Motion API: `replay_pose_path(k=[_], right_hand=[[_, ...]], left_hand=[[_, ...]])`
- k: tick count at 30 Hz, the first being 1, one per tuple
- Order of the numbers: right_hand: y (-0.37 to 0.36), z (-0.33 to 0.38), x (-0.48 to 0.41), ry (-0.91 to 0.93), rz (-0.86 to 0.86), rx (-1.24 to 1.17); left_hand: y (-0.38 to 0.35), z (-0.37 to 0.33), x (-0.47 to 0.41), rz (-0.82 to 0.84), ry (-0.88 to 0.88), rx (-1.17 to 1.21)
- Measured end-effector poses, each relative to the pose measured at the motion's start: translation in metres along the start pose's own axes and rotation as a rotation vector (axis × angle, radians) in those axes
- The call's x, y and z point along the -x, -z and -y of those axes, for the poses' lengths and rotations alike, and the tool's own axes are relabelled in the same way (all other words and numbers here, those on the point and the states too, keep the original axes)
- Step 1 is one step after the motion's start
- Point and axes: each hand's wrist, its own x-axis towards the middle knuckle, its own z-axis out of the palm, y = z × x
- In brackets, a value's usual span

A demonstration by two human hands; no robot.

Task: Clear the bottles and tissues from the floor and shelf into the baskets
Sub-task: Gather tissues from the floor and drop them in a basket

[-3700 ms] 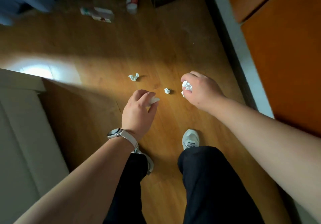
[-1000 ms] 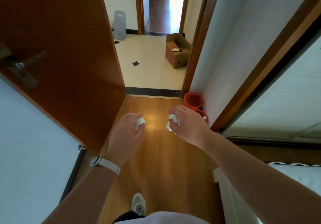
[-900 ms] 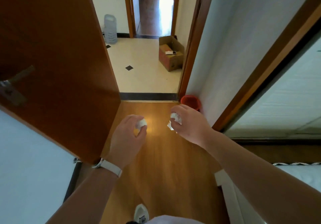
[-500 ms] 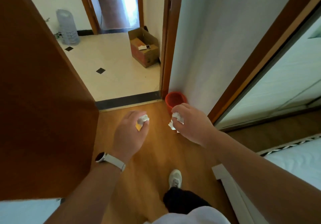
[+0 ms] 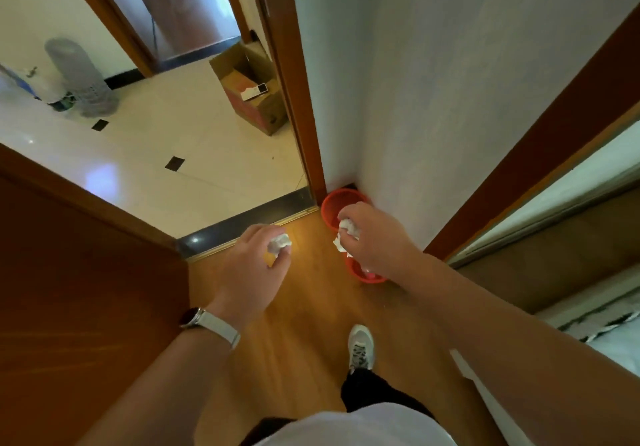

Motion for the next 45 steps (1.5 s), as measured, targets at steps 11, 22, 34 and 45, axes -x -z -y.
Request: replay_pose_path(k=[11, 22, 34, 45], right_hand=[[0.045, -0.051, -0.075, -0.23, -0.089, -0.066], [-0.005, -0.083, -0.171, -0.498, -0.174, -0.093], [-0.108, -0.118, -0.289, -0.833, -0.252, -0.16], [-0.245, -0.234, -0.337, -0.909, -0.34, -0.204]], left_hand=[[-0.032, -0.022, -0.135, 0.142, -0.173, -0.021], [-0.082, 0.055, -0.287, 0.362, -0.247, 0.064], [-0.178, 0.165, -0.421, 0.7, -0.319, 0.066], [-0.338, 0.248, -0.45, 0.696, -0.38, 0.077]])
